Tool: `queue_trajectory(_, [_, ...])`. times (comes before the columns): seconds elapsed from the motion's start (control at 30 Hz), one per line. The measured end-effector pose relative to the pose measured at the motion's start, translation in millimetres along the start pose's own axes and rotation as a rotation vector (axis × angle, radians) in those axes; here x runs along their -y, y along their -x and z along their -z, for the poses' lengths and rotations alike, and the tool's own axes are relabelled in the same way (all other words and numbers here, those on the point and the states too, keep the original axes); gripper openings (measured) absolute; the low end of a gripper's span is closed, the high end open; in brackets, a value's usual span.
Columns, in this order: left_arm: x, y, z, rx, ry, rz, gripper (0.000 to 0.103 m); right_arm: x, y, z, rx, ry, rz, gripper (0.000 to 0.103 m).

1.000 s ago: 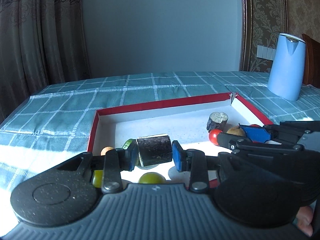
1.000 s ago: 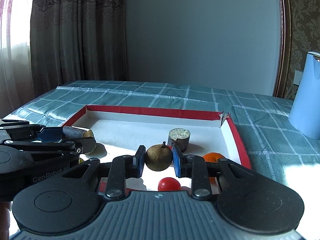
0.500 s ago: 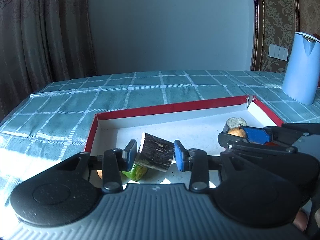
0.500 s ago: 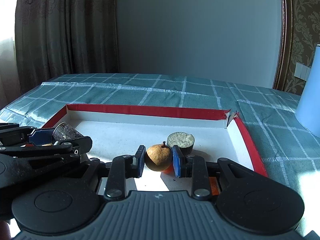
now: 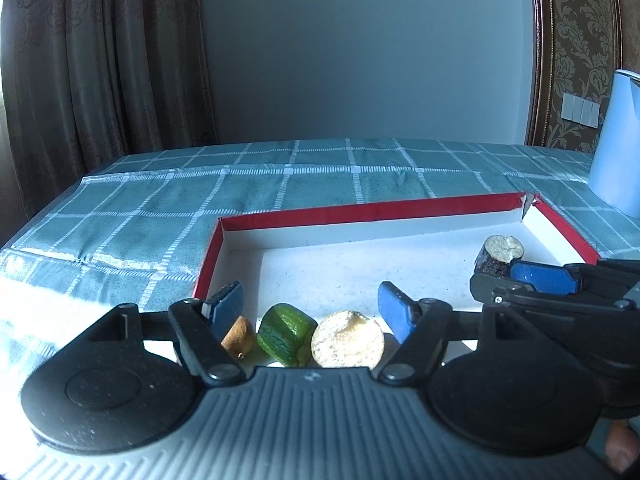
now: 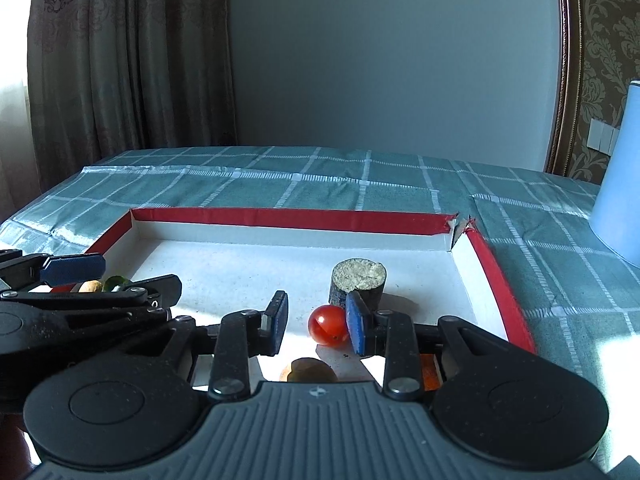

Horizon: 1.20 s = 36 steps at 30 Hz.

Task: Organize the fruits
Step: 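Open both tools to release the items and lift them out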

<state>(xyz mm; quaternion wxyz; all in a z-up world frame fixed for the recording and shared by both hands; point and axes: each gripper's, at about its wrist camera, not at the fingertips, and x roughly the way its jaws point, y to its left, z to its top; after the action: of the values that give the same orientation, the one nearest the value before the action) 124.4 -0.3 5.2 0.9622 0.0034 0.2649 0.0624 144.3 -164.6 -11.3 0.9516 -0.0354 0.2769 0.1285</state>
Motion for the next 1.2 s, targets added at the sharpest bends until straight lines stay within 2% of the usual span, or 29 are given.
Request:
queue_trajectory(0.03, [-1, 0, 0, 0.001, 0.005, -0.001, 0.074, 1, 0, 0, 0.000, -0.005, -0.006, 0.031])
queue_trajectory(0.1, [-3, 1, 0, 0.004, 0.015, -0.010, 0.076, 2, 1, 1, 0.005, -0.010, 0.004, 0.042])
queue_trajectory(0.2, [-8, 3, -1, 0.012, 0.038, -0.014, 0.086, 5, 5, 2, 0.028, -0.019, 0.012, 0.047])
queue_trajectory(0.23, [-9, 4, -1, 0.015, 0.044, -0.012, 0.086, 6, 6, 2, 0.032, -0.027, 0.009, 0.048])
queue_trajectory(0.3, [-12, 7, 0, 0.020, 0.056, -0.006, 0.089, 11, 9, 3, 0.044, -0.053, 0.016, 0.061])
queue_trajectory(0.4, [-14, 13, 2, 0.035, 0.060, 0.000, 0.095, 16, 15, 5, 0.057, -0.074, 0.013, 0.067])
queue_trajectory(0.5, [-14, 24, 5, 0.057, 0.047, -0.001, 0.096, 17, 26, 9, 0.077, -0.083, 0.017, 0.073])
queue_trajectory(0.67, [-17, 49, 17, 0.077, 0.041, -0.002, 0.103, 16, 49, 18, 0.106, -0.102, 0.018, 0.077])
queue_trajectory(0.83, [-20, 69, 31, 0.083, 0.045, 0.019, 0.103, 15, 66, 30, 0.085, -0.142, -0.009, 0.082])
queue_trajectory(0.97, [-17, 81, 40, 0.098, 0.014, 0.003, 0.103, 16, 83, 42, 0.084, -0.161, -0.034, 0.085])
queue_trajectory(1.2, [-17, 92, 51, 0.099, 0.004, 0.001, 0.103, 23, 100, 57, 0.086, -0.199, -0.055, 0.086])
